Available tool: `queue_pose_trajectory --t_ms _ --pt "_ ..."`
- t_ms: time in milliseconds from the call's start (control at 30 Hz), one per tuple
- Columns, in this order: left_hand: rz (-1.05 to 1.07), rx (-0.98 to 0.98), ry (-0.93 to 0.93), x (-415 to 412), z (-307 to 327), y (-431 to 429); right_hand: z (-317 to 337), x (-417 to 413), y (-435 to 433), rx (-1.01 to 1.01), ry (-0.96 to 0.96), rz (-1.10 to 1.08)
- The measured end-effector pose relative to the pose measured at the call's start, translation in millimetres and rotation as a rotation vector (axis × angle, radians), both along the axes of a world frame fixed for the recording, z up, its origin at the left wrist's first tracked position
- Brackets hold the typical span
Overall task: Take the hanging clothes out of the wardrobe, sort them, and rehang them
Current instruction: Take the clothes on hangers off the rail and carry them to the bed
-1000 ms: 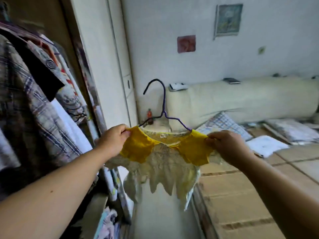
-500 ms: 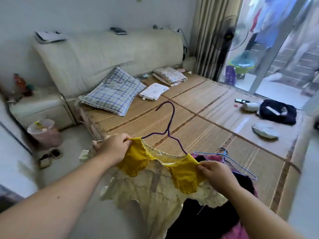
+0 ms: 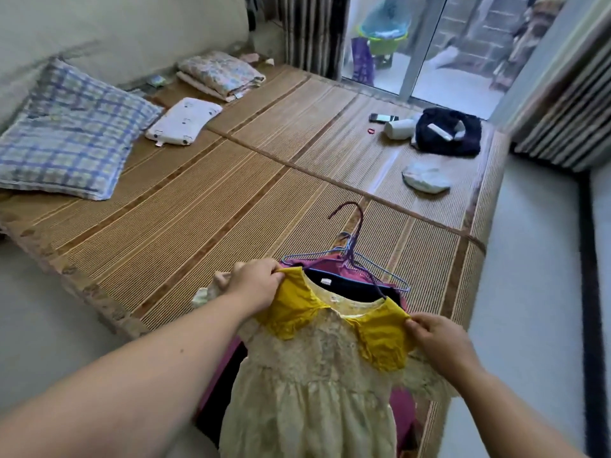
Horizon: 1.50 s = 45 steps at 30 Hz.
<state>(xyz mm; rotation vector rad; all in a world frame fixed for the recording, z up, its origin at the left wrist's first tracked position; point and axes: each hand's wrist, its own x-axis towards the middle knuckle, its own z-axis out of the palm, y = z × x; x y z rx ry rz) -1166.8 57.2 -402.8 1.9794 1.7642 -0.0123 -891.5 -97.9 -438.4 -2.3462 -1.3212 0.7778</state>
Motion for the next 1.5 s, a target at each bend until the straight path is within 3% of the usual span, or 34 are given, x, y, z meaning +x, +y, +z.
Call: queue_pose_trajectory --t_ms 233,433,600,767,900,1067,1267,1500 --pt "-0.012 -0.010 0.027 75 -53 91 -55 62 85 -0.005 0.043 -0.103" --pt "-0.001 -0.112 0.100 99 -126 121 -124 80 122 -0.169 0.019 -0.092" --pt "0.014 -0.127 0.023 95 -171 122 -165 73 136 -0.298 -0.109 -0.021" --pt "-0.089 -0.299 0.031 66 -186 98 -169 44 146 -0.380 -0.229 0.173" --pt "-0.072 -0.281 0.011 35 -168 80 -150 -10 167 -0.337 -0.226 0.435" --pt "-0.013 -0.201 0.035 -22 -122 69 -102 -109 197 -0.133 -0.179 0.720" --pt "0.087 -0.087 0.054 -133 -33 32 -13 -236 215 0.108 -0.162 1.031" --pt "0.367 0.119 0.202 -294 92 -84 100 -397 178 0.349 -0.110 1.357"
